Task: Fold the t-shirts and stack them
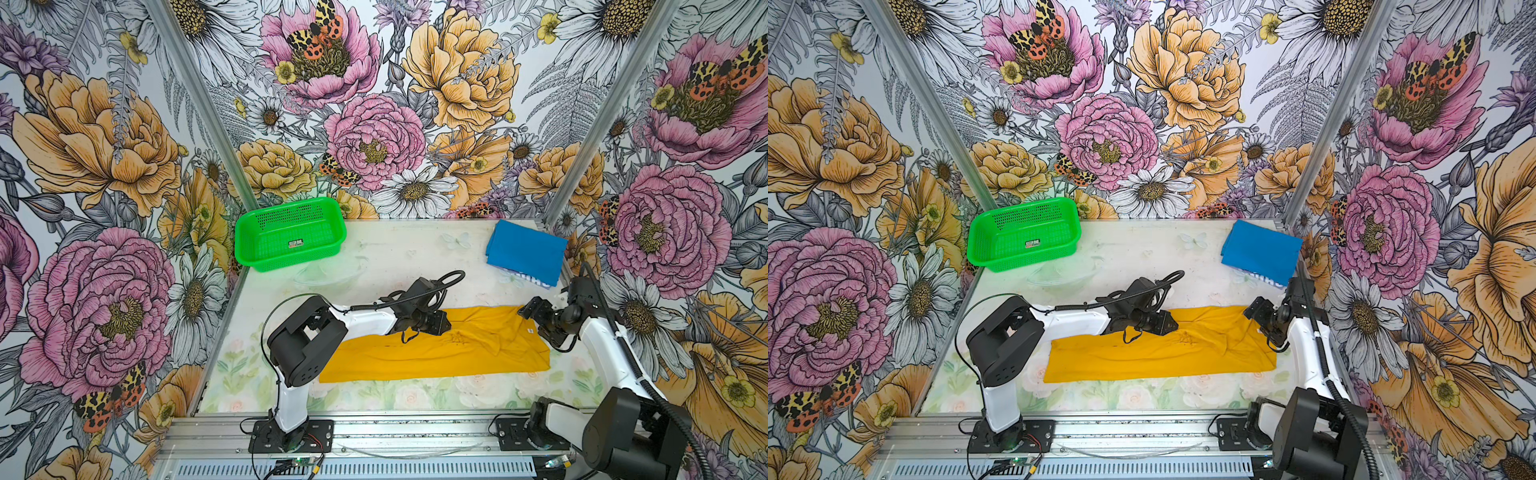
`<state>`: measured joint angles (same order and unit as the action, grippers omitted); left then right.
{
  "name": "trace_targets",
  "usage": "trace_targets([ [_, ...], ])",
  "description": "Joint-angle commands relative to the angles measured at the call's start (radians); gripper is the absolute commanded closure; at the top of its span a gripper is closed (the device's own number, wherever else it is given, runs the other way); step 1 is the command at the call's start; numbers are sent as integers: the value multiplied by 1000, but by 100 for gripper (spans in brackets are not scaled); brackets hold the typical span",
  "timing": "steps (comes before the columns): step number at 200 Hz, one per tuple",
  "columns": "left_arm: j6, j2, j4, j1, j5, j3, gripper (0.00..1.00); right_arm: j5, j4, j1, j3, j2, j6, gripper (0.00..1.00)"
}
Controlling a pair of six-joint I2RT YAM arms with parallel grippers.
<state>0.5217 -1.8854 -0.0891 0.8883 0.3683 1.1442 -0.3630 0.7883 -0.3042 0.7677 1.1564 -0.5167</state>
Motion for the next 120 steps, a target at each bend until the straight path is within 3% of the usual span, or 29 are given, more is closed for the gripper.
trace_targets([
  [1, -8, 35, 44, 8, 43, -18, 34, 12, -15, 74, -29, 6, -21, 20],
  [19, -8, 51, 43, -2, 35, -34, 21, 21, -25, 131, -66, 5, -39, 22],
  [86, -29, 178, 31, -114, 46, -132, 18, 9, -134, 272, -133, 71, -93, 38],
  [106, -37, 194, 23, -127, 45, -148, 18, 14, -160, 304, -126, 93, -104, 49],
  [120, -38, 200, 23, -130, 43, -155, 18, 12, -165, 319, -122, 107, -104, 67],
])
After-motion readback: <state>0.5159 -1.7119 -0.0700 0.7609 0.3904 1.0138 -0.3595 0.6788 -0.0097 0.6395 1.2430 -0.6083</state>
